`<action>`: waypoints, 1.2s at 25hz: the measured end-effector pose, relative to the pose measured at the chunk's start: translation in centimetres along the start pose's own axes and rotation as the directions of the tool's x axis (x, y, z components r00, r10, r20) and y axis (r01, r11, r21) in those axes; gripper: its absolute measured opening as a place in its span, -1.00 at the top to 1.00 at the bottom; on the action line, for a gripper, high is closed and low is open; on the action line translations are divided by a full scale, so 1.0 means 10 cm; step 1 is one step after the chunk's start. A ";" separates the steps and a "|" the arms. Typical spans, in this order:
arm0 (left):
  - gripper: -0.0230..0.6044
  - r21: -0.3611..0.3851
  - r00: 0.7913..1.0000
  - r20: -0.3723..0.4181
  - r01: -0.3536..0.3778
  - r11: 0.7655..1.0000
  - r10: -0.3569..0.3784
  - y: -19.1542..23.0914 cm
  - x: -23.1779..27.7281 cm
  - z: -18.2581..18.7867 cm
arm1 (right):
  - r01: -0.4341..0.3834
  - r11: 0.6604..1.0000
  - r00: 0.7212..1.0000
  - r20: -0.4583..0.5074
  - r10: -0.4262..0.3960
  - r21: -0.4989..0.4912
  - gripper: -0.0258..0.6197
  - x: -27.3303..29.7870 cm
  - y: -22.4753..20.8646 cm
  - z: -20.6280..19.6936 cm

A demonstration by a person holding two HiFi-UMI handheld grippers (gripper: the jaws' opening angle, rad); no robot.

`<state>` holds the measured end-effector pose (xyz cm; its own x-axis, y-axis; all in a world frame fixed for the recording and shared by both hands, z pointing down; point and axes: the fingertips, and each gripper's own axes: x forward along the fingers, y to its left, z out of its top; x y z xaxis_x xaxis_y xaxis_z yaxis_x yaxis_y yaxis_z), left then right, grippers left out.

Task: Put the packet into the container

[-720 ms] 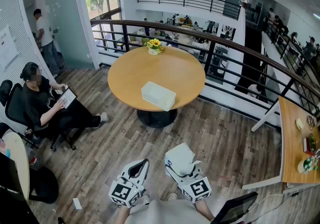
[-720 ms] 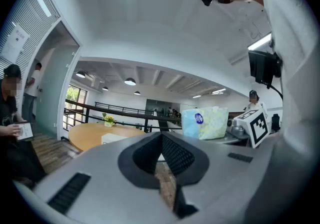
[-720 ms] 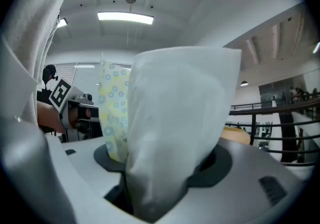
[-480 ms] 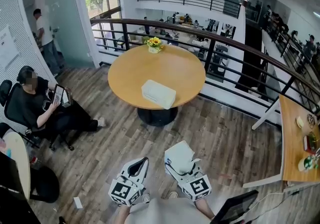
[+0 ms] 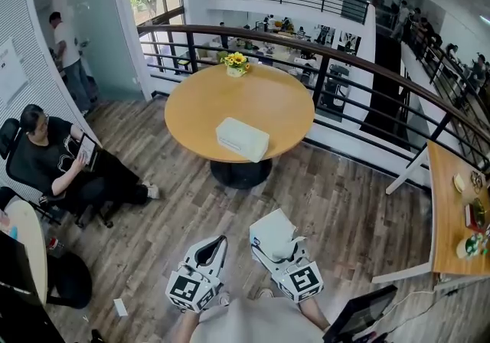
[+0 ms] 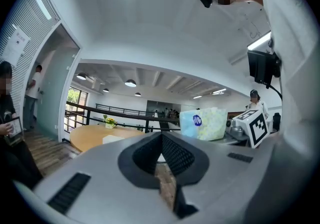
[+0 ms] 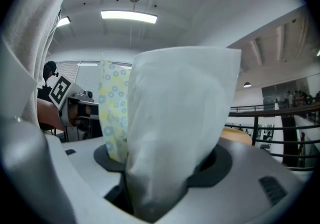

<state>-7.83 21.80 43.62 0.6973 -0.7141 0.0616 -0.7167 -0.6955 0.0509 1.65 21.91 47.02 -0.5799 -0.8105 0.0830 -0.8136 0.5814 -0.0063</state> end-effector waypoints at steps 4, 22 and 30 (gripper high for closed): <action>0.91 -0.002 1.000 0.000 -0.002 1.000 0.002 -0.05 0.00 0.01 | -0.005 1.000 1.000 -0.001 0.005 -0.007 -0.08 -0.03 -0.01 0.02; 0.91 -0.009 0.999 -0.022 -0.028 1.000 0.028 -0.30 0.13 -0.07 | -0.031 0.999 1.000 0.002 0.031 0.044 -0.08 -0.28 -0.21 -0.07; 0.91 -0.007 0.998 -0.023 -0.054 0.999 0.054 -0.56 0.27 -0.09 | -0.059 0.997 0.998 0.007 0.058 0.045 -0.09 -0.46 -0.42 -0.12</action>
<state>-1.96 23.87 44.43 0.6575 -0.7484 0.0872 -0.7533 -0.6554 0.0547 7.84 23.29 47.88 -0.6266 -0.7757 0.0756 -0.7794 0.6241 -0.0560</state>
